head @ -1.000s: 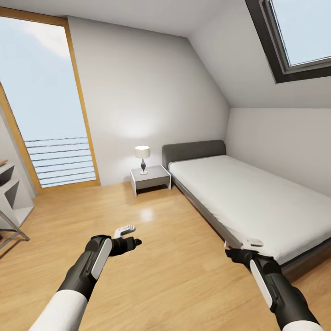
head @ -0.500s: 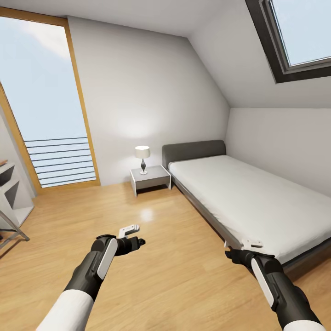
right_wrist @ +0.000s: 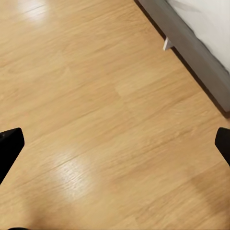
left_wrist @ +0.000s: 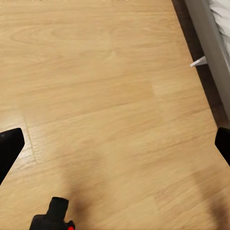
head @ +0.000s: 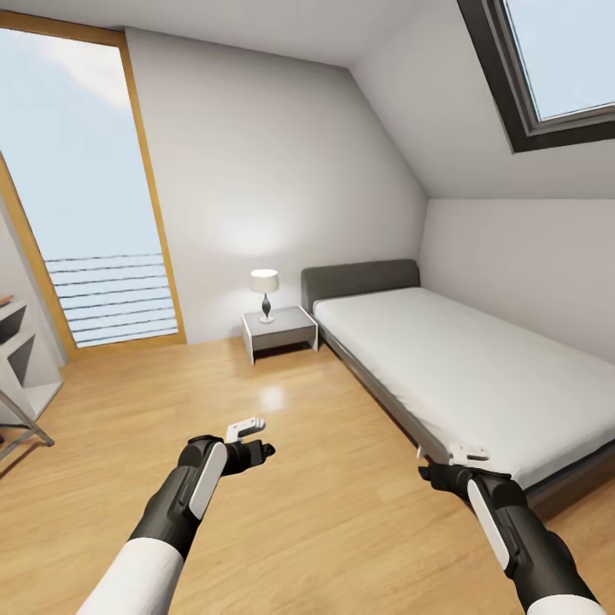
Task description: Attach the digital camera to the camera tripod in the bedroom.
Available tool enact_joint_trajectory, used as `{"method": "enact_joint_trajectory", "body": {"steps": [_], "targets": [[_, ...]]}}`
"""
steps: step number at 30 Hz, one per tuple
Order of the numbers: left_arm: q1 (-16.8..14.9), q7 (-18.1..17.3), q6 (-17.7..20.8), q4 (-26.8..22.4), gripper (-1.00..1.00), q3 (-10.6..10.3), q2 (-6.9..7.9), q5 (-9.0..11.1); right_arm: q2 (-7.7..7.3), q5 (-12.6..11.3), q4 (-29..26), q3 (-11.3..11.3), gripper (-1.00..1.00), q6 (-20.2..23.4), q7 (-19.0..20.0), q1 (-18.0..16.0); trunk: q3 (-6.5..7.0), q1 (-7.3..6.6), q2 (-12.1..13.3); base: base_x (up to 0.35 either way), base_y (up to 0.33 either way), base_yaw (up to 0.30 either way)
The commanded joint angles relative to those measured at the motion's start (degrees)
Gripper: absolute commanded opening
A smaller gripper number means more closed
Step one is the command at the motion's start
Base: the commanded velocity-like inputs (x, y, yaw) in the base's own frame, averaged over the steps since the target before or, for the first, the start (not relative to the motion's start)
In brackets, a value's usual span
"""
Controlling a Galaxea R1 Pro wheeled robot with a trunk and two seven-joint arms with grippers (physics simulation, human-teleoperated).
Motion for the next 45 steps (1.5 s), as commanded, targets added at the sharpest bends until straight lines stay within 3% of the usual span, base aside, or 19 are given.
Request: {"method": "enact_joint_trajectory", "body": {"steps": [1, 6, 13, 20, 24, 28, 30, 32, 42, 45], "targets": [[-0.04, 0.53, 0.26, -0.09, 1.00, 0.12, -0.06, 0.63, 0.00, -0.41, -0.06, -0.06, 1.00, 0.28, 0.02, -0.02, -0.25, 0.23, -0.45, 0.000, 0.000, 0.000], [-0.04, 0.54, 0.30, 0.02, 1.00, 0.18, 0.09, 0.80, -0.03, -0.46, -0.25, -0.07, 1.00, 0.46, 0.03, -0.03, -1.15, 1.32, -2.46, 0.000, 0.000, 0.000], [-0.04, 0.30, 0.52, 0.35, 1.00, 0.76, 0.40, 2.32, -0.31, -1.00, -1.31, -0.27, 1.00, 4.43, 2.18, -0.06, -2.40, 2.86, -5.27, 0.000, 0.000, 0.000], [-0.04, 0.09, 0.74, 1.02, 1.00, 2.79, 1.41, 7.89, -1.18, -1.24, -1.89, -0.99, 1.00, 7.29, 10.79, -0.07, -3.66, 4.40, -8.07, 0.000, 0.000, 0.000], [-0.04, -0.03, 0.78, 2.18, 1.00, 3.31, 2.43, 10.53, -2.58, -1.27, -1.85, -1.14, 1.00, 7.70, 14.33, -0.07, -4.38, 5.28, -9.68, 0.000, 0.000, 0.000], [-0.04, -0.25, 0.75, 2.83, 1.00, 3.48, 2.97, 12.29, -3.44, -1.46, -1.73, -1.54, 1.00, 7.82, 15.44, -0.07, -5.10, 6.16, -11.28, 0.000, 0.000, 0.000], [-0.04, -0.36, 0.77, 3.18, 1.00, 3.65, 3.47, 14.67, -3.87, -1.56, -1.65, -2.24, 1.00, 7.92, 16.00, -0.07, -5.46, 6.59, -12.08, 0.000, 0.000, 0.000], [-0.04, -0.39, 0.84, 3.26, 1.00, 3.73, 4.19, 16.47, -3.97, -1.61, -1.59, -2.42, 1.00, 7.96, 16.12, -0.07, -5.82, 7.03, -12.89, 0.000, 0.000, 0.000], [-0.04, -0.37, 1.04, 3.31, 1.00, 3.70, 6.98, 21.62, -4.02, -1.65, -1.78, -2.62, 1.00, 7.99, 16.62, -0.07, -7.61, 9.23, -16.90, 0.000, 0.000, 0.000], [-0.04, -0.16, 1.06, 3.36, 1.00, 3.69, 7.52, 22.21, -4.26, -1.50, -2.07, -6.29, 1.00, 7.97, 17.07, -0.07, -8.15, 9.89, -18.10, 0.000, 0.000, 0.000]]}}
